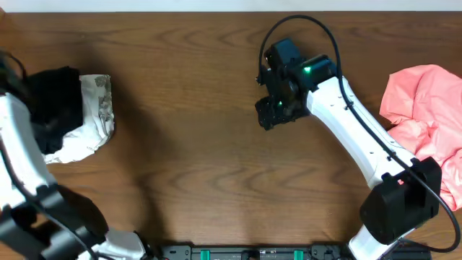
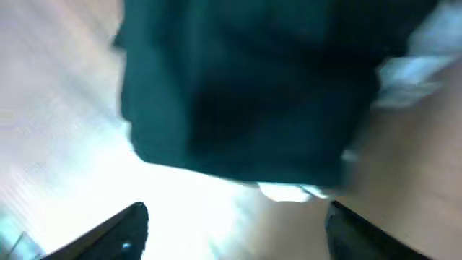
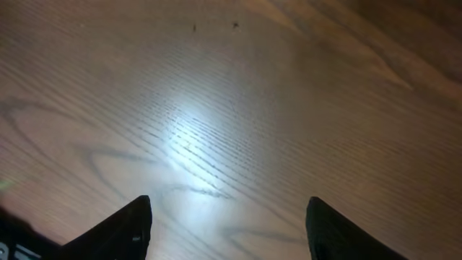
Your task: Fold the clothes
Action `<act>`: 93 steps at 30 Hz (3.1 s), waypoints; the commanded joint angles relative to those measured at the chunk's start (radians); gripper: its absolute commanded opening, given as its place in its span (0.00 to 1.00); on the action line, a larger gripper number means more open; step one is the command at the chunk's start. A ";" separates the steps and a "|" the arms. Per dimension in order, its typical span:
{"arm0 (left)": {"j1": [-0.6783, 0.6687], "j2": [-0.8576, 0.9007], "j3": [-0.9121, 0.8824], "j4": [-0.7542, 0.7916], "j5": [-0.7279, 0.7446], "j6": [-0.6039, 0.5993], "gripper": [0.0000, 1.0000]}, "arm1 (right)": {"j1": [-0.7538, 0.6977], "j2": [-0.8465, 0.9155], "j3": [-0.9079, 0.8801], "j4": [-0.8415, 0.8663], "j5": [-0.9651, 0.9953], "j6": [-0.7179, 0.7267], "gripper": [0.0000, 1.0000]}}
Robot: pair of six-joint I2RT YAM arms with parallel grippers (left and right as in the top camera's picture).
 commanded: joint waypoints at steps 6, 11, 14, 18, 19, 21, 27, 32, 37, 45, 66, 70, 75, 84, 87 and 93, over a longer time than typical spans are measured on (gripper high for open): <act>0.012 0.010 -0.089 0.123 -0.134 -0.053 0.82 | -0.018 -0.002 0.007 -0.018 0.006 -0.013 0.67; 0.013 0.010 -0.089 0.121 -0.134 -0.053 0.82 | -0.018 -0.002 0.007 -0.018 0.008 -0.013 0.68; 0.013 0.010 -0.089 0.102 -0.135 -0.053 0.82 | -0.018 -0.002 0.007 -0.018 0.008 -0.013 0.68; 0.017 0.010 -0.090 0.089 -0.149 -0.058 0.82 | -0.018 -0.002 0.007 -0.018 0.008 -0.013 0.68; 0.022 0.010 -0.090 0.092 -0.166 -0.065 0.82 | -0.018 -0.002 0.007 -0.019 0.008 -0.013 0.68; 0.033 0.010 -0.090 0.098 -0.178 -0.065 0.82 | -0.018 -0.002 0.007 -0.019 0.008 -0.013 0.69; 0.078 0.011 -0.090 0.160 -0.177 -0.064 0.82 | -0.018 -0.002 0.007 -0.021 0.008 -0.014 0.69; 0.120 0.016 -0.090 0.187 -0.094 -0.014 0.85 | -0.018 -0.002 0.007 -0.024 0.008 -0.026 0.70; 0.164 0.061 -0.090 0.216 0.029 0.054 0.85 | -0.018 -0.002 0.007 -0.029 0.009 -0.037 0.70; 0.180 0.156 -0.090 0.216 0.120 0.077 0.85 | -0.018 -0.002 0.007 -0.029 0.009 -0.039 0.70; 0.180 0.169 -0.090 0.217 0.161 0.090 0.47 | -0.018 -0.002 0.007 -0.032 0.008 -0.039 0.70; 0.180 0.169 -0.090 0.213 0.156 0.091 0.49 | -0.018 -0.002 0.007 -0.033 0.008 -0.039 0.70; 0.182 0.169 -0.090 0.205 0.070 0.090 0.57 | -0.018 -0.002 0.007 -0.038 0.009 -0.039 0.70; 0.182 0.174 -0.090 0.228 0.070 0.091 0.60 | -0.018 -0.002 0.007 -0.038 0.008 -0.039 0.70; 0.182 0.183 -0.090 0.236 0.070 0.091 0.60 | -0.018 -0.002 0.007 -0.041 0.008 -0.039 0.69; 0.182 0.221 -0.090 0.236 0.075 0.091 0.59 | -0.018 -0.002 0.007 -0.042 0.008 -0.039 0.69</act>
